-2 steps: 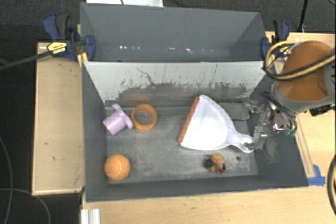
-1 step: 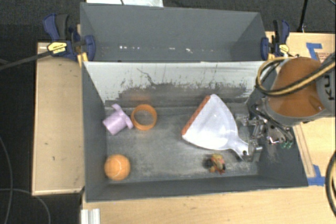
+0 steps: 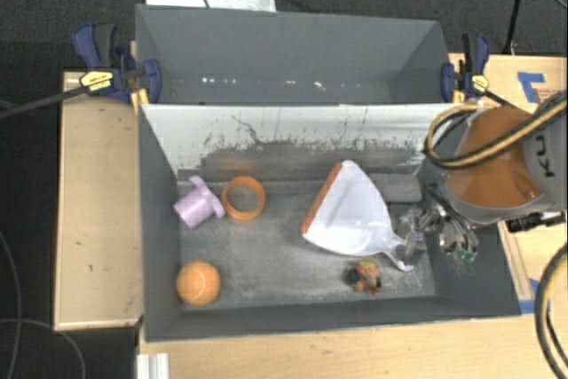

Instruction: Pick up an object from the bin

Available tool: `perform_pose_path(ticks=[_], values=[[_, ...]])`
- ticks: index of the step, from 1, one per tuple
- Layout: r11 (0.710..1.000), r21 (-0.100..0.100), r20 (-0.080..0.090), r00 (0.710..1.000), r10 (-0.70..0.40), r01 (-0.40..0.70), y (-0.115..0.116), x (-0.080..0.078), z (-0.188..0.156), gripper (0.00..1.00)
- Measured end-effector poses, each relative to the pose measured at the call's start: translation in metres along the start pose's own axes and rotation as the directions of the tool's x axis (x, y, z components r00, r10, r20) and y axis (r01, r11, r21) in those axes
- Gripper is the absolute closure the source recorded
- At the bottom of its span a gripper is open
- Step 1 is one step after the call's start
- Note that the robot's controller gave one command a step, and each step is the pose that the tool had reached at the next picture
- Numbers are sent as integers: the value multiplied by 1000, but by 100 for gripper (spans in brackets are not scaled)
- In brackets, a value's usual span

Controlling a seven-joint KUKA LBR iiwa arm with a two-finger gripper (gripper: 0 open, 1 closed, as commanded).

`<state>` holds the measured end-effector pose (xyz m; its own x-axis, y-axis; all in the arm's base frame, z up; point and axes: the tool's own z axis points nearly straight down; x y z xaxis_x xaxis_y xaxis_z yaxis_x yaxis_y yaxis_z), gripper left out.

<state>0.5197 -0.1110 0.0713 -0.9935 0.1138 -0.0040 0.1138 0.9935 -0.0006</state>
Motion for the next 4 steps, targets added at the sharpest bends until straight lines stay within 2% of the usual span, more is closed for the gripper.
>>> perform_pose_path(ticks=[1,2,3,4], values=[[1000,0,0,1000,-1,1,0,0,0,100],[1000,-2,-10,1000,-1,1,-2,-9,-36,100],[1000,-1,-5,1000,21,-21,3,-14,-98,100],[999,1,8,999,-53,53,2,3,-124,100]])
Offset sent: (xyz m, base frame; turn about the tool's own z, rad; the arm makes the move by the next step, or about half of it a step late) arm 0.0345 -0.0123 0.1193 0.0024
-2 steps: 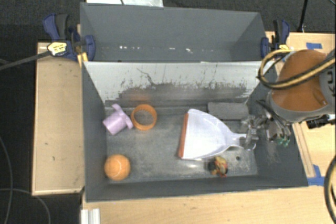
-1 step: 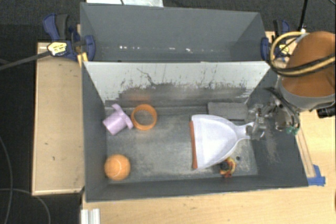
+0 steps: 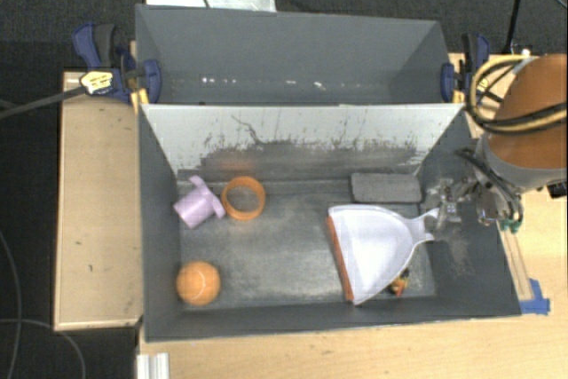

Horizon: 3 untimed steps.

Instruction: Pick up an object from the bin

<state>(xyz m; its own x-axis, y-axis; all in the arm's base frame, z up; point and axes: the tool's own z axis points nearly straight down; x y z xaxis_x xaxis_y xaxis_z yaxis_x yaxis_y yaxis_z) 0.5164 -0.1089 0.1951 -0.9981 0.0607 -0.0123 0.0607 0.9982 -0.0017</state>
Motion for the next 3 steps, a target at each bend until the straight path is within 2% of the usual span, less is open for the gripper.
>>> perform_pose_path(ticks=[1,2,3], values=[[1000,0,-1,1000,-24,24,-1,5,6,100],[998,-2,-10,998,-59,59,-2,13,17,100],[992,-4,-14,992,-124,123,-17,13,-37,100]])
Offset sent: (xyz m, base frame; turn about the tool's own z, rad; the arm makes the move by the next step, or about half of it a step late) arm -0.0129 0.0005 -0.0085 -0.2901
